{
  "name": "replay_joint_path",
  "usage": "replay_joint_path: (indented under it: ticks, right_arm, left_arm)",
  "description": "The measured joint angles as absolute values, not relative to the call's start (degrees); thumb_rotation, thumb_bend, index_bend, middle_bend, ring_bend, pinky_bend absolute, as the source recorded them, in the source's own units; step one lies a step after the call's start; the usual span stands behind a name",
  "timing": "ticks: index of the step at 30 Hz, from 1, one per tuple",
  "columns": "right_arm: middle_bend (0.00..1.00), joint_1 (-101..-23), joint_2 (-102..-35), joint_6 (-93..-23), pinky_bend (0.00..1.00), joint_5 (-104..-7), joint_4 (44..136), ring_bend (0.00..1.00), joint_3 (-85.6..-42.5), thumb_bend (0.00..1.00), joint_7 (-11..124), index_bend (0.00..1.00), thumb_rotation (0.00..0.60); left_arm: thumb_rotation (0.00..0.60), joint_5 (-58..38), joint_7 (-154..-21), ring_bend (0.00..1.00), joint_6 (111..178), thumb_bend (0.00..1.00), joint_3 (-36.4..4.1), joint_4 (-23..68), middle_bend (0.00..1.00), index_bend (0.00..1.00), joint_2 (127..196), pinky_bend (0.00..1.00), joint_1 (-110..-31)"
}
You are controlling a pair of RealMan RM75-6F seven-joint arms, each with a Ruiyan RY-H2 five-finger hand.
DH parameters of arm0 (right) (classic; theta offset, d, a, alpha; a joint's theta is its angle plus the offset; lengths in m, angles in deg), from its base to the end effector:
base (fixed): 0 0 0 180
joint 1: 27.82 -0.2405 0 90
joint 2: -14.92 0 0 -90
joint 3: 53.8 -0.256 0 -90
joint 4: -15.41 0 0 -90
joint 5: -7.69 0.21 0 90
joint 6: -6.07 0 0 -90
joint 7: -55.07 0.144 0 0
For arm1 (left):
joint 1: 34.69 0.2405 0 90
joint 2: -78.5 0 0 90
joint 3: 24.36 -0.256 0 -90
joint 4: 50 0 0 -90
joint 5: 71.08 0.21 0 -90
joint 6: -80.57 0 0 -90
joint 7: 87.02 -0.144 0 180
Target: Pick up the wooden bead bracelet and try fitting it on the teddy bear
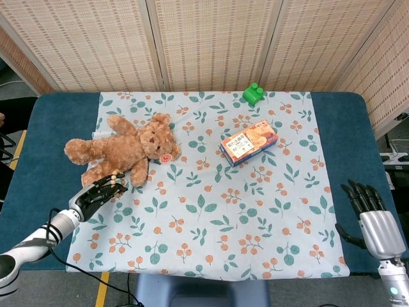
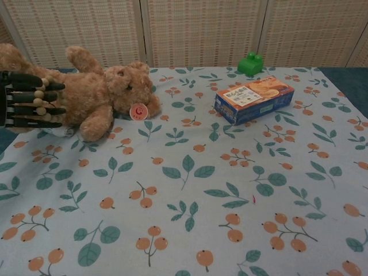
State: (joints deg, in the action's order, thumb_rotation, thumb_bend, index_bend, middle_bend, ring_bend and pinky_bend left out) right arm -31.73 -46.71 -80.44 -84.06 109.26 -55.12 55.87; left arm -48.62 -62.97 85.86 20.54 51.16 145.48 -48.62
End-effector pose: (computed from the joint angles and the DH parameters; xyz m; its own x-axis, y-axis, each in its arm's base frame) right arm -0.2996 -0.1695 0.1642 0.4054 -0.0107 0.9141 -0.9105 -0.0938 0.4027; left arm -0.2106 0.3098 0.0943 -0.9112 0.2848 0.2977 0.4117 0.6038 0.6826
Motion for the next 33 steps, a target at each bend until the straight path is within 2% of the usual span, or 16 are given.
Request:
replay_joint_path:
  ticks: [3, 5, 8, 12, 17, 22, 33]
  right_arm:
    - [0.0, -31.37, -47.23, -83.84, 0.0, -86.96, 108.27, 0.0, -55.14, 0.24, 58.21, 0.0, 0.544]
    - [0.0, -30.88, -47.65, -86.87, 0.0, -89.02, 107.21, 0.0, -55.1, 0.24, 59.93, 0.0, 0.544]
    - [0.0, -29.94, -48.08, -90.09, 0.0, -90.88, 105.57, 0.0, -54.97, 0.24, 61.96, 0.0, 0.543]
    - [0.0, -29.83, -47.94, -89.19, 0.0, -90.39, 105.45, 0.0, -54.82, 0.24, 62.39, 0.0, 0.543]
    - [0.0, -30.1, -47.33, -87.42, 0.0, -89.64, 106.16, 0.0, -54.51, 0.24, 62.02, 0.0, 0.543]
    - [0.0, -30.0, -47.18, -87.34, 0.0, -89.53, 106.41, 0.0, -54.41, 0.24, 61.75, 0.0, 0.542]
    - [0.0, -30.3, -46.99, -85.98, 0.0, -89.14, 106.87, 0.0, -54.16, 0.24, 61.01, 0.0, 0.543]
  left_arm:
    - [0.506, -43.46, -64.0, 0.2, 85.37, 0.41, 20.74, 51.13, 0.41, 0.24, 147.17, 0.09, -47.15]
    - [0.472, -40.95, -64.06, 0.2, 85.18, 0.4, 20.75, 51.11, 0.41, 0.24, 148.69, 0.09, -46.3]
    - [0.468, -39.36, -63.0, 0.2, 84.88, 0.4, 20.55, 50.83, 0.42, 0.26, 149.93, 0.09, -45.87]
    - [0.42, -38.29, -61.03, 0.21, 84.99, 0.4, 19.8, 50.17, 0.47, 0.36, 150.6, 0.09, -46.23]
    - [0.421, -37.72, -59.01, 0.26, 87.6, 0.4, 17.91, 50.04, 0.57, 0.44, 150.58, 0.09, -47.39]
    - [0.527, -37.14, -56.72, 0.28, 89.55, 0.4, 15.9, 50.22, 0.61, 0.47, 149.88, 0.09, -49.01]
    - [0.54, -36.3, -52.31, 0.3, 91.27, 0.4, 13.75, 50.01, 0.68, 0.54, 148.8, 0.09, -51.26]
